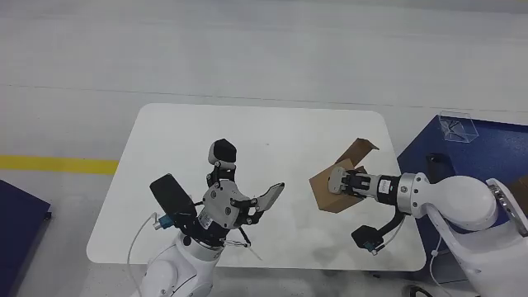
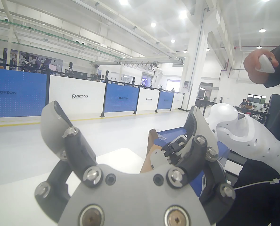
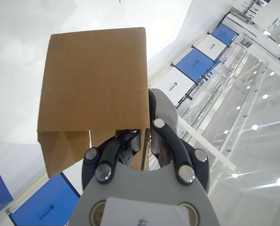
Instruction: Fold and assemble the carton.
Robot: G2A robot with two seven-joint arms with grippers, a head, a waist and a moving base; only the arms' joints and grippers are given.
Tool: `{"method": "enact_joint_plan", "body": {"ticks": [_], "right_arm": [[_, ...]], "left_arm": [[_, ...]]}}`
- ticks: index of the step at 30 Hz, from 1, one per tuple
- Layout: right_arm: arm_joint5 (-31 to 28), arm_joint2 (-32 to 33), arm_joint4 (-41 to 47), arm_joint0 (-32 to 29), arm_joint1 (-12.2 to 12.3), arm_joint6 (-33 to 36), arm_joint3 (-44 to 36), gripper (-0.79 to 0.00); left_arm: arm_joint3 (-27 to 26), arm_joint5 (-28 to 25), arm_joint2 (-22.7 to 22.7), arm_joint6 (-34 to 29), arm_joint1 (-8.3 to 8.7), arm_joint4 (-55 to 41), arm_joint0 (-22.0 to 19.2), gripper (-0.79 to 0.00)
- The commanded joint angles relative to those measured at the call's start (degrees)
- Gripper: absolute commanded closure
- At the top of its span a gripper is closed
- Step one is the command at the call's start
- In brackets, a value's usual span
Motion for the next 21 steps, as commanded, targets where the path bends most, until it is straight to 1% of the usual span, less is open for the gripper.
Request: {"method": "enact_joint_plan", "body": {"ticks": [1,3,6,8,10,12,15,18,21], "right_arm": [[0.35,-0.03,0.21,0.00,-0.01,0.46,-0.16,0.000],[2.43,-1.50,0.00,-0.27,0.27,5.02,-1.25,0.000],[3.63,-8.43,0.00,1.52,1.79,11.95,-2.52,0.000],[3.24,-15.03,0.00,4.90,3.10,16.62,-1.98,0.000],[2.48,-23.36,0.00,9.34,4.17,20.32,-0.67,0.000],[0.82,-32.21,0.00,14.62,4.46,23.29,1.81,0.000],[-2.62,-46.59,0.00,23.75,3.83,26.89,5.92,0.000],[-7.12,-59.94,0.00,33.05,2.26,29.99,8.88,0.000],[-10.24,-68.98,0.00,40.13,-0.01,31.18,11.12,0.000]], "left_arm": [[0.00,0.00,0.00,0.00,0.00,0.00,0.00,-0.785],[0.00,0.00,0.00,0.00,0.00,0.00,0.00,-0.785],[0.00,0.00,0.00,0.00,0.00,0.00,0.00,-0.785],[0.00,0.00,0.00,0.00,0.00,0.00,0.00,-0.785],[0.00,0.00,0.00,0.00,0.00,0.00,0.00,-0.785],[0.00,0.00,0.00,0.00,0.00,0.00,0.00,-0.785],[0.00,0.00,0.00,0.00,0.00,0.00,0.00,-0.785],[0.00,0.00,0.00,0.00,0.00,0.00,0.00,-0.785],[0.00,0.00,0.00,0.00,0.00,0.00,0.00,-0.785]]}}
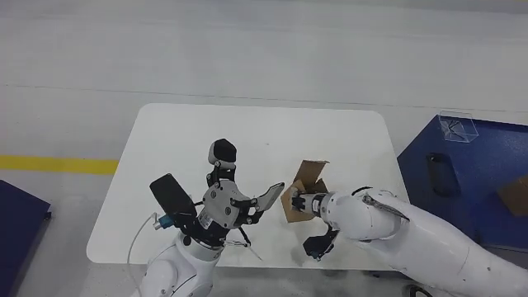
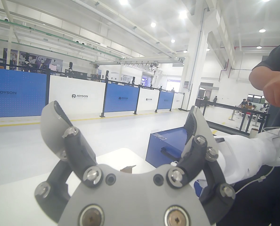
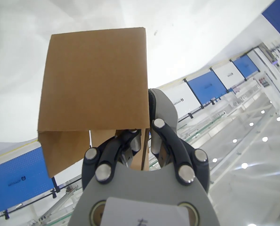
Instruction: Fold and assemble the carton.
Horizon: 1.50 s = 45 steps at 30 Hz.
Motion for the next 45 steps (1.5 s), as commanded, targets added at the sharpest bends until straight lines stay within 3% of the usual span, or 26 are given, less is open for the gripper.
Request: {"method": "enact_joint_plan", "body": {"ticks": [1,2,3,8,12,16,22,25,28,33,36,45], "right_arm": [[-1.09,-5.64,0.00,4.10,-1.50,-0.13,1.19,-0.142],[-1.15,-6.80,0.00,5.17,-2.26,-0.64,1.74,-0.616],[-1.39,-6.81,0.00,5.63,-2.94,-1.20,2.38,-0.785],[-1.69,-5.79,0.94,6.02,-4.43,-2.16,2.37,-0.785],[-1.01,-1.73,4.03,4.84,-2.56,-1.42,-1.12,-0.785],[3.15,7.49,13.39,1.04,2.13,-0.48,-6.27,-0.785],[18.35,27.41,31.67,-11.23,11.19,-1.55,-5.77,-0.785],[26.36,35.95,42.23,-18.76,14.74,-7.69,-0.64,-0.785],[30.02,41.31,53.39,-24.94,16.87,-17.98,5.35,-0.785],[28.45,44.44,66.04,-30.39,17.87,-31.13,12.85,-0.785],[25.26,44.04,72.96,-31.75,17.37,-35.44,15.58,-0.785],[24.37,43.87,74.21,-31.70,17.09,-36.34,16.21,-0.785]], "left_arm": [[0.00,0.00,0.00,0.00,0.00,0.00,0.00,-0.785],[0.00,0.00,0.00,0.00,0.00,0.00,0.00,-0.785],[0.00,0.00,0.00,0.00,0.00,0.00,0.00,-0.785],[0.00,0.00,0.00,0.00,0.00,0.00,0.00,-0.785],[0.00,0.00,0.00,0.00,0.00,0.00,0.00,-0.785],[0.00,0.00,0.00,0.00,0.00,0.00,0.00,-0.785],[0.00,0.00,0.00,0.00,0.00,0.00,0.00,-0.785],[0.00,0.00,0.00,0.00,0.00,0.00,0.00,-0.785],[0.00,0.00,0.00,0.00,0.00,0.00,0.00,-0.785],[0.00,0.00,0.00,0.00,0.00,0.00,0.00,-0.785],[0.00,0.00,0.00,0.00,0.00,0.00,0.00,-0.785],[0.00,0.00,0.00,0.00,0.00,0.00,0.00,-0.785]]}}
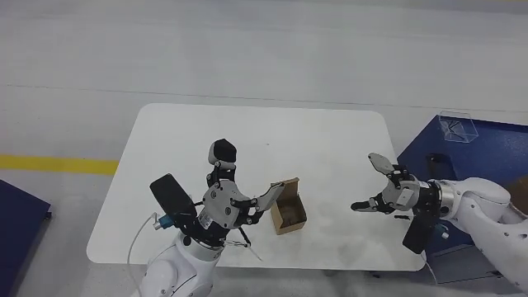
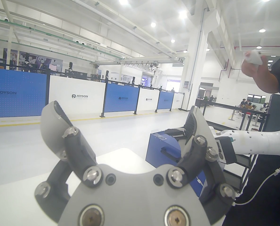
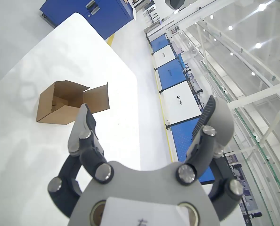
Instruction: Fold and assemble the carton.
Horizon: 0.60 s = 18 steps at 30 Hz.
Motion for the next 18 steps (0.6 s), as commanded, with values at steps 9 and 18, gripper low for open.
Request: {"method": "enact_joint_plan", "body": {"ticks": [9,18], "right_arm": [[-13.70,0.98,9.35,0.75,-0.20,-1.99,0.12,-0.785],[-43.48,-8.43,37.64,10.46,-3.00,16.46,0.66,-0.785]], "left_arm": [[0.00,0.00,0.00,0.00,0.00,0.00,0.00,-0.785],[0.00,0.00,0.00,0.00,0.00,0.00,0.00,-0.785]]}}
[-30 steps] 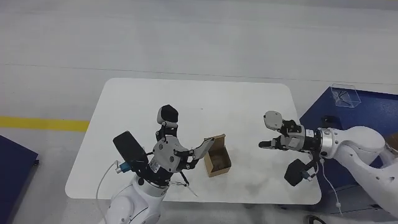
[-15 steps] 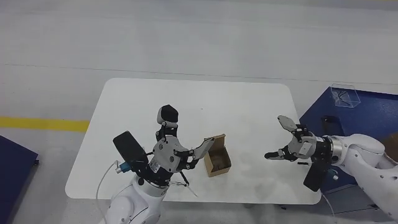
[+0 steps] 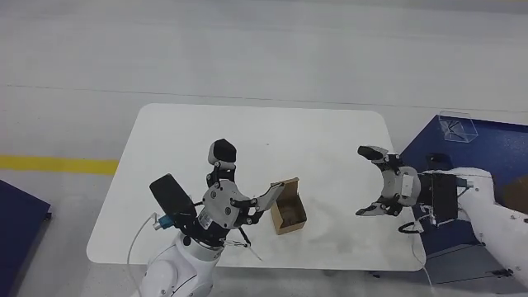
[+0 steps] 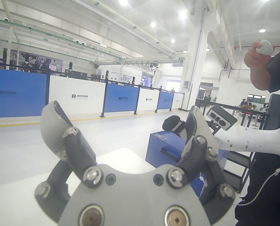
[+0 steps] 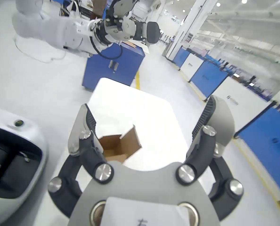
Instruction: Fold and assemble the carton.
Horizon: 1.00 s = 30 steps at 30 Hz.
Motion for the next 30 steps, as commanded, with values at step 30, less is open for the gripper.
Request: {"method": "enact_joint_plan", "body": {"ticks": [30], "right_arm": [[-3.52,-18.63,42.55,9.10,0.85,30.04,2.10,-0.785]], "left_arm": [[-0.06,6.35,1.57,-24.77,0.10,12.47,-3.27,-0.785]]}}
